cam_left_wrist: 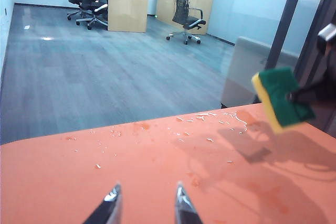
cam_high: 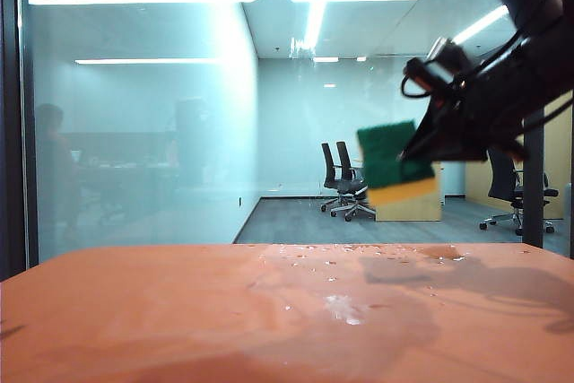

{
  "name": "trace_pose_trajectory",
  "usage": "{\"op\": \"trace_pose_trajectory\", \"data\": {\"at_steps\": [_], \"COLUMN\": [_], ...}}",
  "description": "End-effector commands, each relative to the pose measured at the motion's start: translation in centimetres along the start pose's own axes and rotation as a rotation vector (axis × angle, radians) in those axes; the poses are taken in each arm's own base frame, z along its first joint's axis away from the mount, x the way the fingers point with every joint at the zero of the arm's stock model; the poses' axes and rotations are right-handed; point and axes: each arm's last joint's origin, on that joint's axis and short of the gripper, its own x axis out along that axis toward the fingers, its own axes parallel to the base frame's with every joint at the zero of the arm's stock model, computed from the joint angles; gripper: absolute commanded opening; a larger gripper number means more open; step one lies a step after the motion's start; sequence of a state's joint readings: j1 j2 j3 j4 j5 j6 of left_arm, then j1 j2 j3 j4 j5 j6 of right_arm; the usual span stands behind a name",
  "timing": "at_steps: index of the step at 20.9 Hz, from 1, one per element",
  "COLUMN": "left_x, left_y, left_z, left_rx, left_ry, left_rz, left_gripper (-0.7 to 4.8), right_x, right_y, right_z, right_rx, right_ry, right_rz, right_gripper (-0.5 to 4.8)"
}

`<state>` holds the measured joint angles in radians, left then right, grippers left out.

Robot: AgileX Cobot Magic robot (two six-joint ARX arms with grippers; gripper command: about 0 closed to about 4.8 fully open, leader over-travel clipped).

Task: Pick up the sponge from the table, wipe the water off the glass, and finally place the sponge back on the table.

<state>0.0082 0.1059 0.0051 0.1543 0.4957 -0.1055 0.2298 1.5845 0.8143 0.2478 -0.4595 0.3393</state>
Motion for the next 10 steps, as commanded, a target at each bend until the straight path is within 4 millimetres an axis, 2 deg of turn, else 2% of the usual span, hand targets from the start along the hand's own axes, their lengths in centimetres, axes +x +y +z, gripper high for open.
{"op": "trace_pose_trajectory", "data": {"at_steps": [1,6,10], "left_x": [0.0,0.0,0.0], "left_y": [-0.1,-0.1,-0.1], "left_z": [0.3,0.3,0.3], "left_rx": [0.008,0.008,0.008], "left_ry": [-0.014,-0.014,-0.012], "left_rz": [-0.008,-0.008,-0.026], "left_gripper": [1.28,1.28,1.28], "right_x": [0.4,1.6,3.1], "right_y": [1.1,2.7,3.0], "right_z": [-1.2,-2.8,-4.5], "right_rx": [0.049,0.054,0.096], "right_ry": [0.066,0.161,0.237], "right_rz": [0.056,0.081,0.089], "right_gripper": [-0.09,-0.09,-0.09]}}
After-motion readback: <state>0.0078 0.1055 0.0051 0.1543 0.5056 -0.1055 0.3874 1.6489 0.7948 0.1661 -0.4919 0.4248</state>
